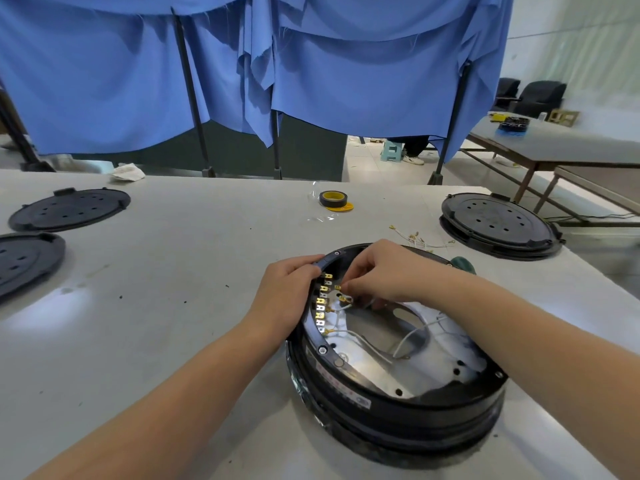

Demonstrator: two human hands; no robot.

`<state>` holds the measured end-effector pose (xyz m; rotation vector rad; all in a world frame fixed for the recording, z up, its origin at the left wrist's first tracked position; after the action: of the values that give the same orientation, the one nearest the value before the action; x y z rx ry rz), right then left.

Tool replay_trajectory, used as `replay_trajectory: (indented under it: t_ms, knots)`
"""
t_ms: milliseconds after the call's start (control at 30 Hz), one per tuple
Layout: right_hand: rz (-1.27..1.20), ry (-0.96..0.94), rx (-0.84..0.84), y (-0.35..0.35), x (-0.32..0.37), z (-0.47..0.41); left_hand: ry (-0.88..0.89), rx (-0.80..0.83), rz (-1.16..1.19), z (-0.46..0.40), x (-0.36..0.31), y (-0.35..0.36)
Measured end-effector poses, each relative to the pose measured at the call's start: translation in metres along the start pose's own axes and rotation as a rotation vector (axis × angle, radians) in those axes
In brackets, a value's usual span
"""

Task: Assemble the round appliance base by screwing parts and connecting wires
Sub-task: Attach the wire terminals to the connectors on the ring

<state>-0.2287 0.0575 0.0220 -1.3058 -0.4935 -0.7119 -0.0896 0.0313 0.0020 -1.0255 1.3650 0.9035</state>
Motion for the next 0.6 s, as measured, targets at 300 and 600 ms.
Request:
replay_trajectory:
  t_ms: [300, 600]
  knots:
    - [-0.009, -0.052, -0.044, 0.0091, -0.0063, -0.0068, -0.007, 0.015, 0.027, 0.0005, 0.0015, 0.0007]
    - [-0.026, -0.05, -0.066, 0.0097, -0.0083, -0.0087, -0.014, -0.054, 0.001, -0.0011, 0.0072, -0.0028]
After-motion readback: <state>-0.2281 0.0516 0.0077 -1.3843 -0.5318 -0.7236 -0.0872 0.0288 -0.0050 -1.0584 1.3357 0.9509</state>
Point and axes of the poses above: each hand's wrist, its own z-axis away from the middle knuckle, its own y-axis out of the palm, x = y × z, the point moved 6 cm from there along -z, towards the middle knuckle, and after that the axes turned 1 degree about -z, right-handed, at the moved point
